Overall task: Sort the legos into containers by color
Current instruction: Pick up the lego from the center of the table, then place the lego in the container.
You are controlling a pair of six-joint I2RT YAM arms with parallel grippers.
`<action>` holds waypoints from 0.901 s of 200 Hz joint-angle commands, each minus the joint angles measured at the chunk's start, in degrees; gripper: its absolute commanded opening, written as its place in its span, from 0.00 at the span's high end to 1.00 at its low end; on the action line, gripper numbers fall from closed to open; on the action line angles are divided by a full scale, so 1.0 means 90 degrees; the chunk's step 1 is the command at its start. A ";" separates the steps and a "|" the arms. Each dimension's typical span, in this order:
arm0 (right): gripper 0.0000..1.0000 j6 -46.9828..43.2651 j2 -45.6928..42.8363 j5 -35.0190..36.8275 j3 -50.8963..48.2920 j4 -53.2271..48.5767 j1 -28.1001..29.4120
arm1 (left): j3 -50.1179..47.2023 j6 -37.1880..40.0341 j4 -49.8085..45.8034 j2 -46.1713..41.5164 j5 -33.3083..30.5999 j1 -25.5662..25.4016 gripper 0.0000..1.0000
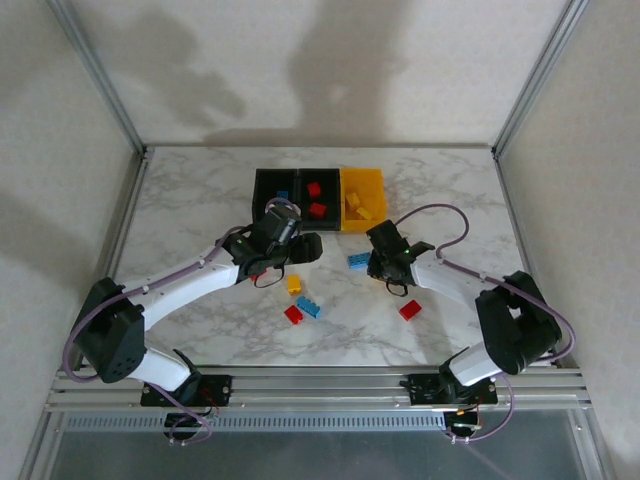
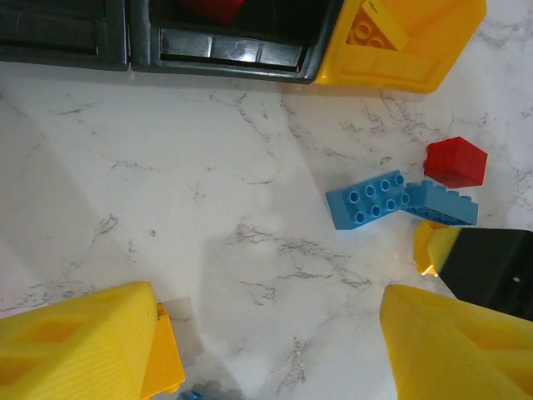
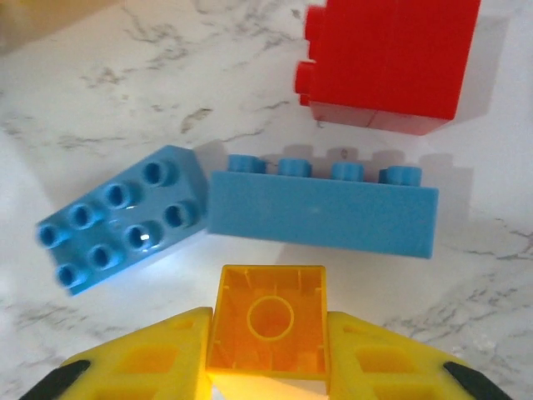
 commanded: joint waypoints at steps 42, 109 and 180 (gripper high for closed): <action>0.70 -0.0539 -0.0377 0.0180 0.1207 -0.0610 -0.0047 | 0.0024 -0.0132 -0.0093 -0.0248 -0.0326 0.0073 0.30; 0.70 -0.1107 0.1392 -0.0261 0.3070 -0.0223 -0.0736 | -0.0360 -0.0368 -0.0285 -0.0803 -0.0560 0.0161 0.29; 0.69 -0.1127 0.3344 -0.0556 0.4880 -0.0334 -0.1079 | -0.0867 -0.0612 -0.0367 -0.1183 -0.0609 0.0261 0.29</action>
